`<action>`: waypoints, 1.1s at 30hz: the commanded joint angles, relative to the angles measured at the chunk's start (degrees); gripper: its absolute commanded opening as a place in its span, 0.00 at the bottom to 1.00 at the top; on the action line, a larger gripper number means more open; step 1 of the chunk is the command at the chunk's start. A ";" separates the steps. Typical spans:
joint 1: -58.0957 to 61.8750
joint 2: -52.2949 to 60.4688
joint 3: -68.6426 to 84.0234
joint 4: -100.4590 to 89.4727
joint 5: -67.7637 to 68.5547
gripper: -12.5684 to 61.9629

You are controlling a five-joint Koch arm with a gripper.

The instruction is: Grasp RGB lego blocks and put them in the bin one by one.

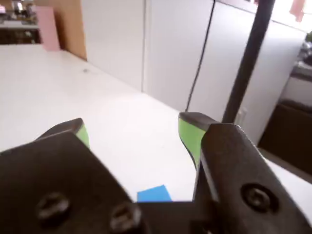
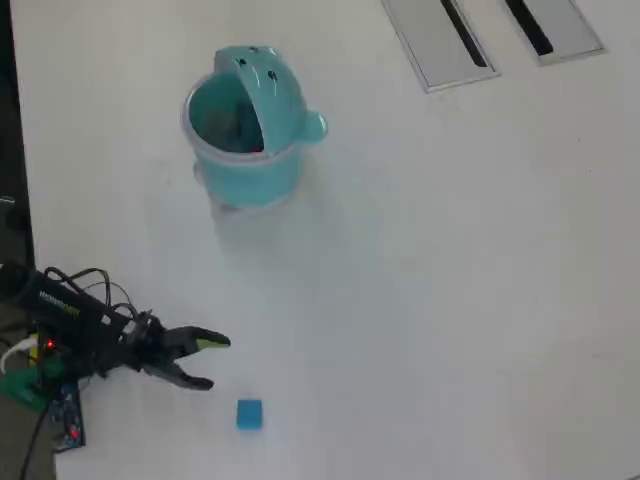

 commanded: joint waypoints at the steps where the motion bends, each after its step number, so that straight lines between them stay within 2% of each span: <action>1: -0.26 3.52 -1.76 -1.23 -3.96 0.61; 10: -0.09 1.58 -3.78 1.76 -10.72 0.61; 13: -0.35 1.67 -9.32 18.19 -12.13 0.60; 16: 0.97 0.44 -12.39 26.37 -12.13 0.60; 22: 1.93 -2.72 -16.87 31.46 -12.04 0.60; 33: 5.27 -17.40 -29.09 45.53 -12.04 0.62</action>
